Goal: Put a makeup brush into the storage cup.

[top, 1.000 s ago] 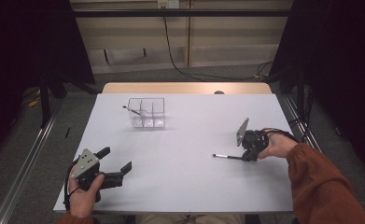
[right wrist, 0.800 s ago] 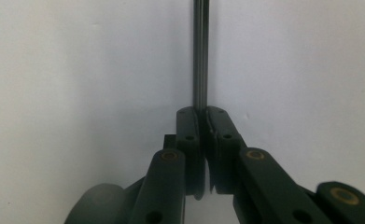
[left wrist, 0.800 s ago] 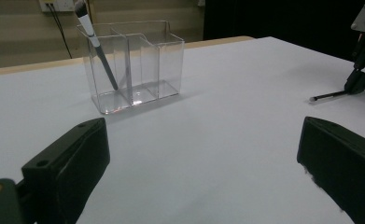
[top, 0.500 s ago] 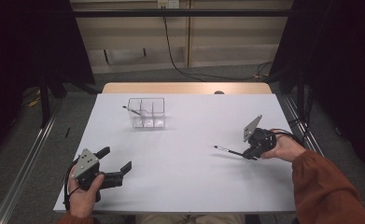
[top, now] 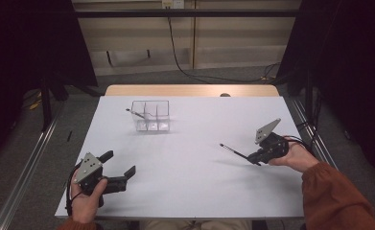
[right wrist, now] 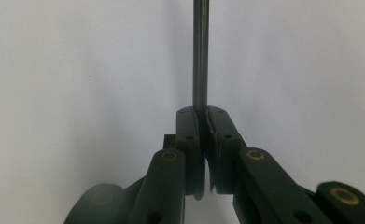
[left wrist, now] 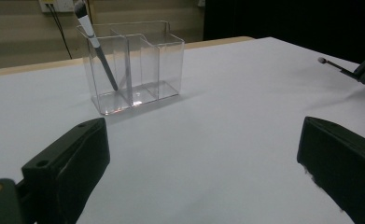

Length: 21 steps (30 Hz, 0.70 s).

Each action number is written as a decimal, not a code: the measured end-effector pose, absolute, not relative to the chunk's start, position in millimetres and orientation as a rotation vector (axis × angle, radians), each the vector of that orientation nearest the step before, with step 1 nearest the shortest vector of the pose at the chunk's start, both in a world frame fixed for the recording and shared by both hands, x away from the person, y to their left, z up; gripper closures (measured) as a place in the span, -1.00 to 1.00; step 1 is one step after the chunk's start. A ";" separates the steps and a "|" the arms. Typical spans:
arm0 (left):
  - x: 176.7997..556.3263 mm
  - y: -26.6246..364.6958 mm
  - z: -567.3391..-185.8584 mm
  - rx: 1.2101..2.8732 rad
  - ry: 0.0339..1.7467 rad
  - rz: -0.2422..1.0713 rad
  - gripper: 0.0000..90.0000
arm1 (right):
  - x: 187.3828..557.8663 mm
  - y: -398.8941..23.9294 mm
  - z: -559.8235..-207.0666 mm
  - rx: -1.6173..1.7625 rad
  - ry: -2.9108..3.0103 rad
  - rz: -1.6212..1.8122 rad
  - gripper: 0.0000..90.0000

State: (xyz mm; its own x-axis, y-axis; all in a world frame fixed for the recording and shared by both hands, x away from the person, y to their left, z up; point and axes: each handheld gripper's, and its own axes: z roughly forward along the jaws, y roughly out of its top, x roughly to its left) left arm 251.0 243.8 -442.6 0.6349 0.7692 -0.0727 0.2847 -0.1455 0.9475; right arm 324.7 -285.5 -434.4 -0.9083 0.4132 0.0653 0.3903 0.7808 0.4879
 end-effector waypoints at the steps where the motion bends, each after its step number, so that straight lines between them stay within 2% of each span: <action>1: 250.9 243.8 -442.6 1.717 0.867 0.531 -0.94 | 324.0 -285.4 -435.0 0.663 2.908 0.804 0.88; 21: 250.6 244.6 -442.0 1.712 0.867 0.531 -0.94 | 312.9 -286.4 -439.6 0.815 2.691 1.141 0.88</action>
